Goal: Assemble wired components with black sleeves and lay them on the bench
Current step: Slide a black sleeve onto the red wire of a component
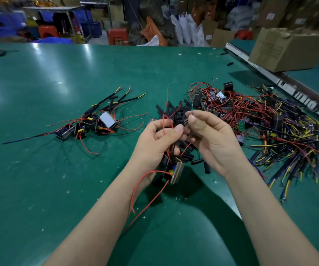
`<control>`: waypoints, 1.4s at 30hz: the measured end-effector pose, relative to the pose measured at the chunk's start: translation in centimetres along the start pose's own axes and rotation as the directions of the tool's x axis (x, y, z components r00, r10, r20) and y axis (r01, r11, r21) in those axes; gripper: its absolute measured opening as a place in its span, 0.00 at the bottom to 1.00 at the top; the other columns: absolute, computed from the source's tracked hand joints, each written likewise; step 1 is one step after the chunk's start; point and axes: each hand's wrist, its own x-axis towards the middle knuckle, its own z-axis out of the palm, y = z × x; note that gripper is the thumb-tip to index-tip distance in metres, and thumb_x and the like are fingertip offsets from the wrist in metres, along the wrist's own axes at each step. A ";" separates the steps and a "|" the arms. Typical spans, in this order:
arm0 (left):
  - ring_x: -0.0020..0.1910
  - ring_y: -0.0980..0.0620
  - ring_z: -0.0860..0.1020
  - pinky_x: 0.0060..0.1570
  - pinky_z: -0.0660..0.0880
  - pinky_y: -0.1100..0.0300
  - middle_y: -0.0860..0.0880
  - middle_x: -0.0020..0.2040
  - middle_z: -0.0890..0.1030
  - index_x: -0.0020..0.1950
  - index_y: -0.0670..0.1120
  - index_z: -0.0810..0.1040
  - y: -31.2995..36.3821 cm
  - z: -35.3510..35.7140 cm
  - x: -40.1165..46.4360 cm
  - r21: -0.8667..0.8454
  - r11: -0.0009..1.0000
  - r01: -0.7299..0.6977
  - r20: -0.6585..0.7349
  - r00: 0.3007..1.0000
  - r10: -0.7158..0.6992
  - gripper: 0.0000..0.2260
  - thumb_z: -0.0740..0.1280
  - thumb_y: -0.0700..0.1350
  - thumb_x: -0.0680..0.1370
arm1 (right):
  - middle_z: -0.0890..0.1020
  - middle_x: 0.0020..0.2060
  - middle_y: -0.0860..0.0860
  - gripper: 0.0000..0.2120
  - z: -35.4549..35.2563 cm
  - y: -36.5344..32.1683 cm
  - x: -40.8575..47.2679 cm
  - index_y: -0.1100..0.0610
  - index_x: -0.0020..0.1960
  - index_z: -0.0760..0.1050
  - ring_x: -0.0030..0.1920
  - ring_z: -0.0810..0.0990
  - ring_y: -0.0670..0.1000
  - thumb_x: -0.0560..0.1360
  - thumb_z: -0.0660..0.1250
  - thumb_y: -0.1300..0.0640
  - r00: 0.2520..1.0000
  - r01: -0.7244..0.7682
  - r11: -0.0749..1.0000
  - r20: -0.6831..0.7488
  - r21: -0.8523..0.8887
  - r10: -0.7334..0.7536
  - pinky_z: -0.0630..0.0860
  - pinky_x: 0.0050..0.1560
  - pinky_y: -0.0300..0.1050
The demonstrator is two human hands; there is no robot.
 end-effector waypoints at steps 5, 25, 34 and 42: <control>0.22 0.59 0.72 0.24 0.69 0.70 0.52 0.31 0.81 0.41 0.50 0.82 -0.4 -0.2 -0.1 -0.007 0.999 0.038 0.028 0.999 -0.038 0.07 0.69 0.50 0.67 | 0.81 0.30 0.47 0.05 0.8 0.4 -0.1 0.53 0.36 0.84 0.29 0.76 0.43 0.66 0.70 0.60 0.997 0.056 0.996 -0.064 0.063 -0.052 0.72 0.32 0.33; 0.23 0.59 0.70 0.27 0.67 0.70 0.53 0.30 0.81 0.38 0.47 0.79 -0.3 -0.2 -0.6 0.430 0.903 0.009 0.161 0.983 -0.086 0.11 0.63 0.40 0.79 | 0.78 0.50 0.47 0.06 -0.6 -0.4 -0.3 0.49 0.46 0.80 0.53 0.76 0.40 0.74 0.70 0.60 0.980 0.199 0.724 0.124 -0.661 -0.156 0.72 0.50 0.33; 0.23 0.60 0.70 0.26 0.65 0.70 0.55 0.35 0.83 0.38 0.52 0.80 -0.3 -0.4 -1.0 0.537 0.843 -0.027 0.261 0.956 -0.135 0.13 0.62 0.48 0.80 | 0.83 0.35 0.58 0.14 -2.1 -1.3 -0.4 0.53 0.44 0.84 0.33 0.78 0.45 0.71 0.66 0.45 0.954 -0.003 0.781 0.232 -0.624 0.190 0.74 0.42 0.32; 0.24 0.59 0.71 0.29 0.68 0.70 0.53 0.33 0.82 0.43 0.48 0.77 -0.4 0.4 -0.7 0.482 0.876 -0.016 0.193 0.977 -0.088 0.13 0.56 0.44 0.83 | 0.81 0.42 0.48 0.03 -1.6 -0.2 0.1 0.54 0.43 0.83 0.45 0.80 0.44 0.71 0.73 0.61 0.977 0.187 0.771 0.032 -0.608 -0.212 0.74 0.49 0.37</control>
